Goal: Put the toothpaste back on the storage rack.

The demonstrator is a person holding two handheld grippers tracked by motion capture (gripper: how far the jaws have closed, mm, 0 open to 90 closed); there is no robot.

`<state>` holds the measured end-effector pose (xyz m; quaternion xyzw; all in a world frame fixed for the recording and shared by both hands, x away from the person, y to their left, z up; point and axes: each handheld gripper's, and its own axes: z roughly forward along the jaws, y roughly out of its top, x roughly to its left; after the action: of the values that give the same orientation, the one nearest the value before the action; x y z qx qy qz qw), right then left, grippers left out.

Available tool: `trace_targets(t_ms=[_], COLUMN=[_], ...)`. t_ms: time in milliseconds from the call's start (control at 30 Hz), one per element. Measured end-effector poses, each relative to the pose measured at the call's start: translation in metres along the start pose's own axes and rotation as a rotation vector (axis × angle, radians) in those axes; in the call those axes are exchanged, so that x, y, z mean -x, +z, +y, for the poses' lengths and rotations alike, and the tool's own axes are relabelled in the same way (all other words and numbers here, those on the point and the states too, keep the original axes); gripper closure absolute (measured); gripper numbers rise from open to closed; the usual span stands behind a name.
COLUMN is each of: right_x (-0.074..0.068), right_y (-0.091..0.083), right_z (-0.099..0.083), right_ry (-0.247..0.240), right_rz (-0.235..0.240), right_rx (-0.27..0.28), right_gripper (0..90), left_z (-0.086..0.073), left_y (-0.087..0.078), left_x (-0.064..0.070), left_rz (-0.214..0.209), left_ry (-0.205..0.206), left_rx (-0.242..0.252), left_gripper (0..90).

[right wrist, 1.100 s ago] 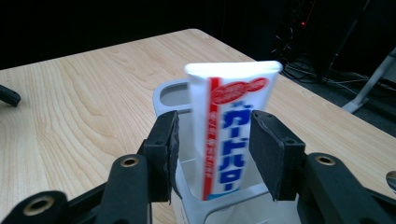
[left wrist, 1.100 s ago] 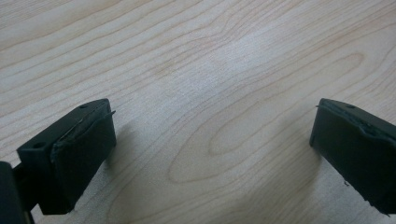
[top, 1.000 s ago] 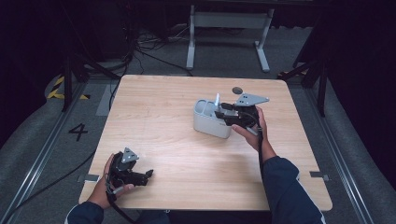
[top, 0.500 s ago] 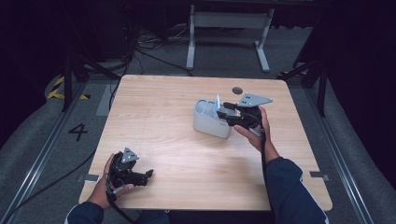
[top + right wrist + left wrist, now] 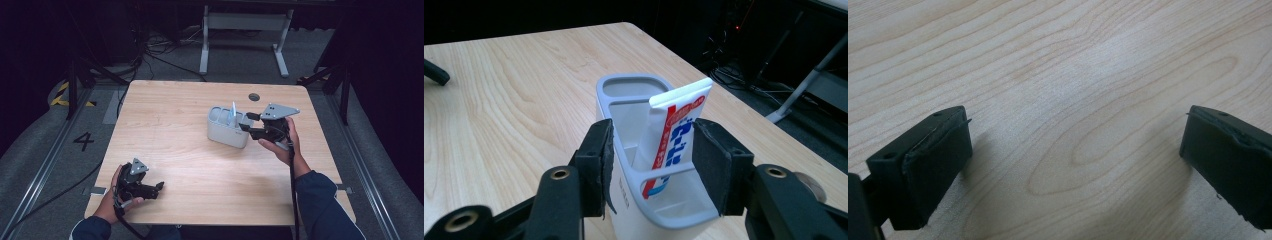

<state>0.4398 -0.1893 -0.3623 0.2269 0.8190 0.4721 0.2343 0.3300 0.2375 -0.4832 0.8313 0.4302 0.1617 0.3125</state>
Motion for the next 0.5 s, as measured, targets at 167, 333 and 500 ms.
trace_targets(t_ms=[167, 333, 500], right_x=[-0.004, -0.007, -0.009], right_y=[-0.013, -0.026, -0.037], right_z=[-0.004, -0.010, -0.019], right_ry=[-0.025, -0.047, -0.066], right_rz=[-0.010, -0.010, -0.033], right_rx=[-0.010, -0.036, -0.060], right_gripper=[50.7, 48.8, 47.4], left_z=[0.000, 0.000, 0.000], left_y=[0.000, 0.000, 0.000], left_x=[0.000, 0.000, 0.000], left_rz=[0.000, 0.001, -0.001], left_ry=[-0.002, -0.002, -0.001], left_rx=[0.001, -0.002, 0.000], left_gripper=[0.7, 0.7, 0.7])
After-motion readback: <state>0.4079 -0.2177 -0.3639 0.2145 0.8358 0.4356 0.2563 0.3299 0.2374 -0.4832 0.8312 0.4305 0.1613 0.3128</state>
